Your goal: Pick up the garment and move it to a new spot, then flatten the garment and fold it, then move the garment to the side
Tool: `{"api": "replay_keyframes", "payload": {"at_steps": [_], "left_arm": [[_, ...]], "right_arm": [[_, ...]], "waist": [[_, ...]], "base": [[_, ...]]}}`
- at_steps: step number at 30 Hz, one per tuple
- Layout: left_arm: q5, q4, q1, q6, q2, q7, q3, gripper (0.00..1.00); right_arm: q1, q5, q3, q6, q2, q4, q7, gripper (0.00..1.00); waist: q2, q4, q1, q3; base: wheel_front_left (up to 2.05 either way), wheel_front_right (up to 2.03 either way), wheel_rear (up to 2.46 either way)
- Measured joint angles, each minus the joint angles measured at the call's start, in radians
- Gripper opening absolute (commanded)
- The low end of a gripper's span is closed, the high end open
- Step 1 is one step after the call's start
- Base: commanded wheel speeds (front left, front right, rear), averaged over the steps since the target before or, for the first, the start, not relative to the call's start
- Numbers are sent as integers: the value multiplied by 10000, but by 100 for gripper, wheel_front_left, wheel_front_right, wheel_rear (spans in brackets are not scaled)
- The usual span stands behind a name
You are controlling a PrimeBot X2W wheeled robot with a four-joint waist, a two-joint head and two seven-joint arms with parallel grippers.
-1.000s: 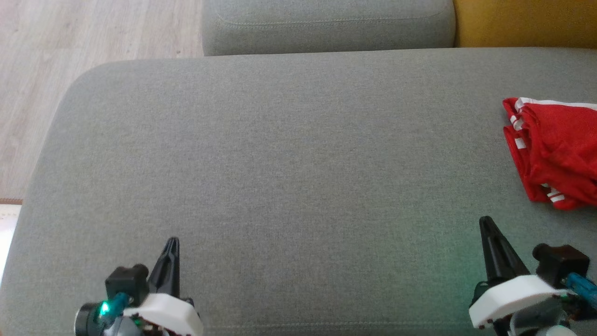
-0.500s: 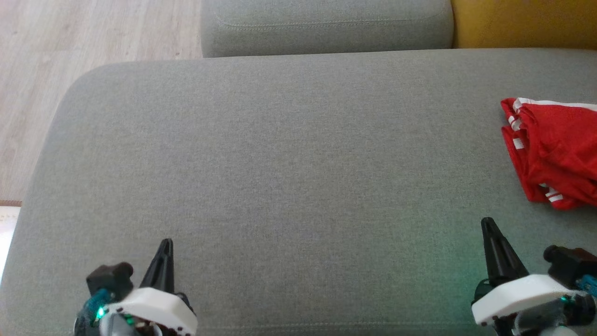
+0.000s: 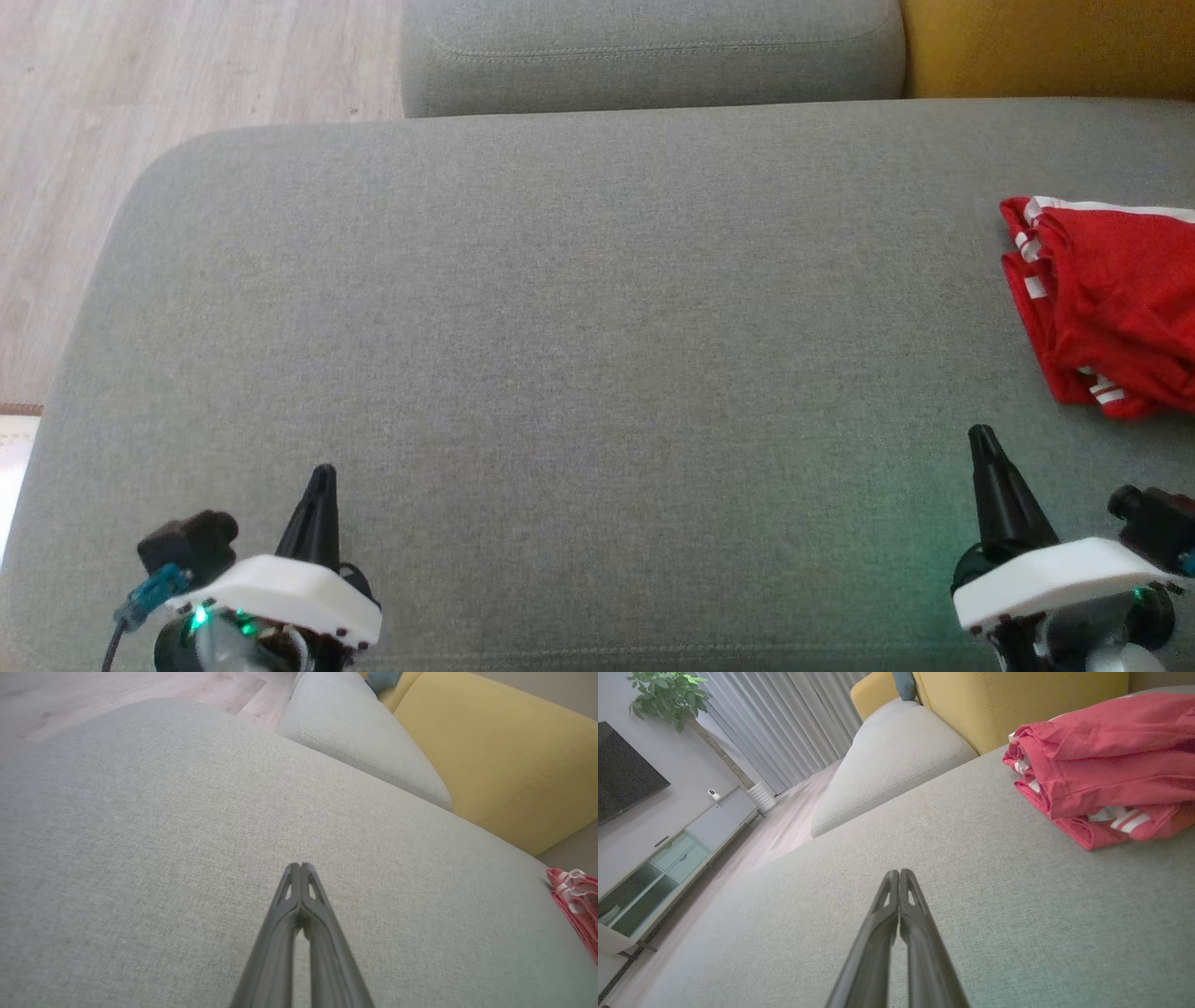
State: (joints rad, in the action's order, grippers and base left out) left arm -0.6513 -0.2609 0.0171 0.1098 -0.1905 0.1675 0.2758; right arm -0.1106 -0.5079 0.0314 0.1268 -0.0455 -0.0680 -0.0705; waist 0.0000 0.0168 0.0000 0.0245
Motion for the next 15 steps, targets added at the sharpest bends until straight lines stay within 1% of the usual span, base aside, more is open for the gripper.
{"api": "replay_keyframes", "payload": {"at_steps": [15], "left_arm": [[-1540, -4, -32, -399, 180, -362, -445, 0]], "right_arm": [[240, -1797, 40, 0, -17, -318, 0, 0]], "waist": [[0, -27, 0, -33]], "base": [[0, 0, 0]]}}
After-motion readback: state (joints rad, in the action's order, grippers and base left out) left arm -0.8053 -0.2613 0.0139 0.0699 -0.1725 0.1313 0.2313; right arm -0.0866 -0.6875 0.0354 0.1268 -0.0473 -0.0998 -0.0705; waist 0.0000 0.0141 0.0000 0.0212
